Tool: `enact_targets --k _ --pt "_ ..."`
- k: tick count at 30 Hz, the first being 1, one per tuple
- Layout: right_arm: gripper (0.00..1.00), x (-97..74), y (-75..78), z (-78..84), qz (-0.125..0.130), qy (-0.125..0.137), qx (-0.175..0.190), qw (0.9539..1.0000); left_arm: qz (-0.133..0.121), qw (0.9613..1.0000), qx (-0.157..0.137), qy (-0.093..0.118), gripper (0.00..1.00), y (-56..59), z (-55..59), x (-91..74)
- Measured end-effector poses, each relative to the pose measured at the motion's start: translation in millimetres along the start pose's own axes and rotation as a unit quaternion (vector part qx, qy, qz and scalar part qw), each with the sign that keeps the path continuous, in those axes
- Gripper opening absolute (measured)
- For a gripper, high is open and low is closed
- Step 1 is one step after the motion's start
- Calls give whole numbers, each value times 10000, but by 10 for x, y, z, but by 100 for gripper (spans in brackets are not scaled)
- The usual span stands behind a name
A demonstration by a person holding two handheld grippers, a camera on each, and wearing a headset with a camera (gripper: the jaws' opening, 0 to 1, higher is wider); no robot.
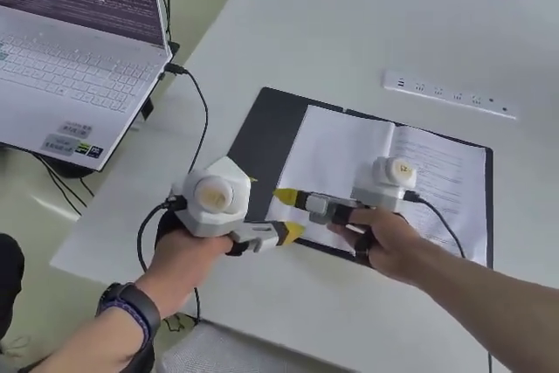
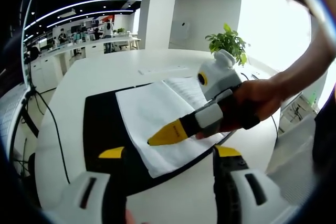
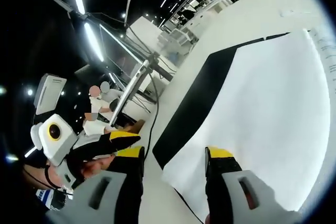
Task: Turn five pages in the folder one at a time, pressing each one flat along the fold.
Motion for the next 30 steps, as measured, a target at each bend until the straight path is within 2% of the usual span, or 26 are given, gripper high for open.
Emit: enact_targets --k 4,9,13,16,20,24,29,30 --pt "43 -175 40 -158 77 440 117 9989 -12 10000 59 -41 60 -18 -4 70" --pt "40 -373 116 -309 172 715 103 9972 -85 9995 260 -165 52 -15 -30 137" --pt "38 -516 136 -355 297 869 86 9957 -99 9991 346 -212 46 10 -61 177" --pt "37 -602 130 -355 365 930 115 9949 -93 9990 336 -269 40 -52 -39 232" --pt "36 -687 144 -350 423 964 146 9943 -88 9989 257 -392 36 -59 8 292" --pt "34 -767 168 -345 488 1026 239 9932 -103 9984 256 -503 28 -69 83 342" --pt "32 -821 201 -337 532 1035 295 9928 -137 9980 108 -609 19 -102 175 378" --pt "31 -828 226 -345 540 1030 304 9927 -174 9975 79 -687 18 -108 214 396"
Point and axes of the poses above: the centre of the closed fingertips' face, and the gripper's own axes: x roughly forward along the fingers, y roughly to its right, z roughly out of its underside, the point moved 10 cm from there along -x, roughly backward along the fingers, and after that the axes turned 3 degrees about z, right-handed, at the moved point
